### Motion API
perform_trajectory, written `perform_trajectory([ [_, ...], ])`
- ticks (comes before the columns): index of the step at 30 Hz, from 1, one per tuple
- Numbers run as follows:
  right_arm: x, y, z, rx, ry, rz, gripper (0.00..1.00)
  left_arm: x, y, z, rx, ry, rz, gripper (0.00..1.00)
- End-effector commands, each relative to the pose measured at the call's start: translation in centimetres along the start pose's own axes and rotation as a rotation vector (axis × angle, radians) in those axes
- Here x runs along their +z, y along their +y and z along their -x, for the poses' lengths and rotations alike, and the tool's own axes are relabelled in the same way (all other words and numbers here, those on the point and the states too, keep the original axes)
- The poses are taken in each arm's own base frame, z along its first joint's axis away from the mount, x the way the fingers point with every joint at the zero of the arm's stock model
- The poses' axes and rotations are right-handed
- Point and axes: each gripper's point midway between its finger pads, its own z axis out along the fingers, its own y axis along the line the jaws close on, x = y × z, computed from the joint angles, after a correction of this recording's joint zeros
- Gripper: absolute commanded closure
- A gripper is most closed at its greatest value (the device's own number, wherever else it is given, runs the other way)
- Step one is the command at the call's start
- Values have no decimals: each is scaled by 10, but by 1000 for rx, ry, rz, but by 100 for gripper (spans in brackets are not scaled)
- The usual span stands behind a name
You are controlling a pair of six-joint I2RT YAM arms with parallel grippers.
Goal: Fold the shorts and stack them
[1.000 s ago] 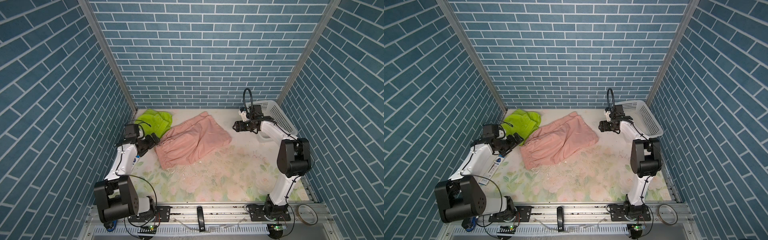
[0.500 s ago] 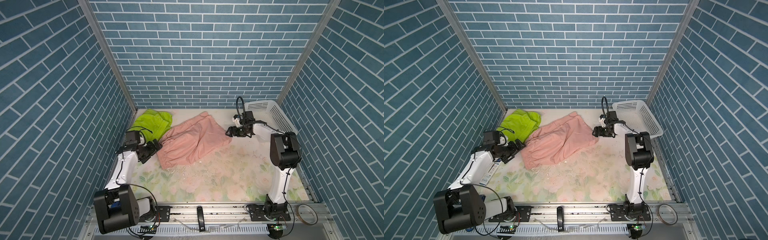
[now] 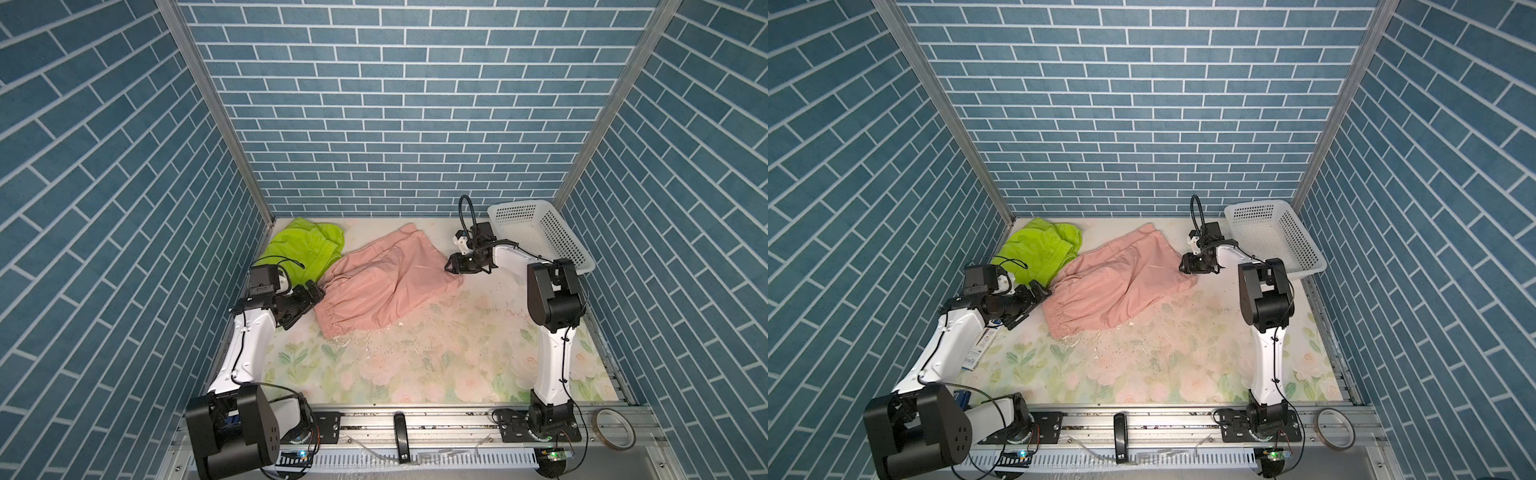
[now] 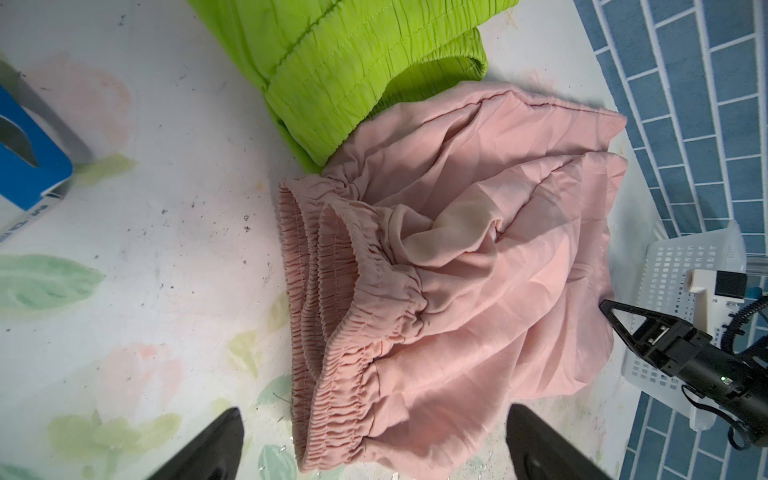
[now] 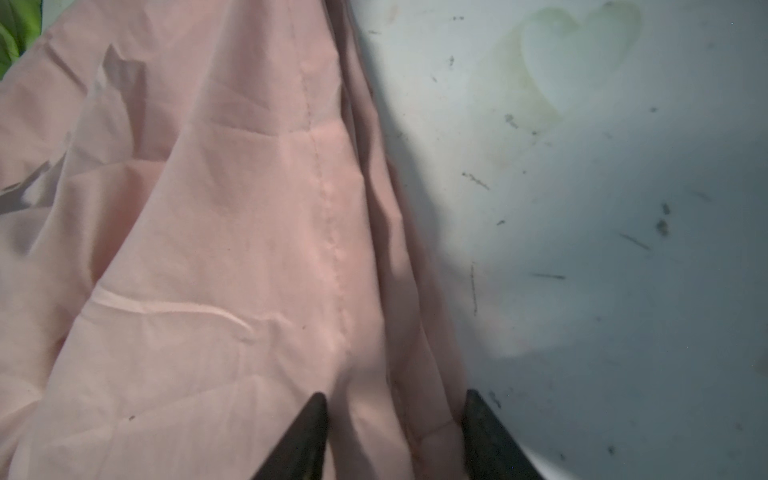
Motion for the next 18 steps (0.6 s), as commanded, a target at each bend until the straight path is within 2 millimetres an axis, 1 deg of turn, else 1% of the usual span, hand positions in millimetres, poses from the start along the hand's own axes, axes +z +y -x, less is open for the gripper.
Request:
perform_trajectory([
  [1,5,3,-15,21,35,20,68,-7,0,-2,14,8,12,0],
  [3,0,5,-23,28,48,26,87,-10,-2,-2,23,8,15,0],
  [5,-7,7,-32,33,57,24,100,-12,-4,-1,33,7,13,0],
  [7,-16,7,-44,50,64,10,100,-14,-5,-2,41,12,14,0],
  [10,-35,8,-67,91,73,-23,100,-18,-4,-3,61,9,27,0],
  [13,-60,2,-101,148,104,-106,100,-22,-6,-5,80,24,29,0],
  [15,-79,0,-127,194,133,-151,100,-25,-10,-8,90,37,23,0],
  [18,-106,2,-166,284,154,-196,100,-23,-20,-16,134,67,17,0],
])
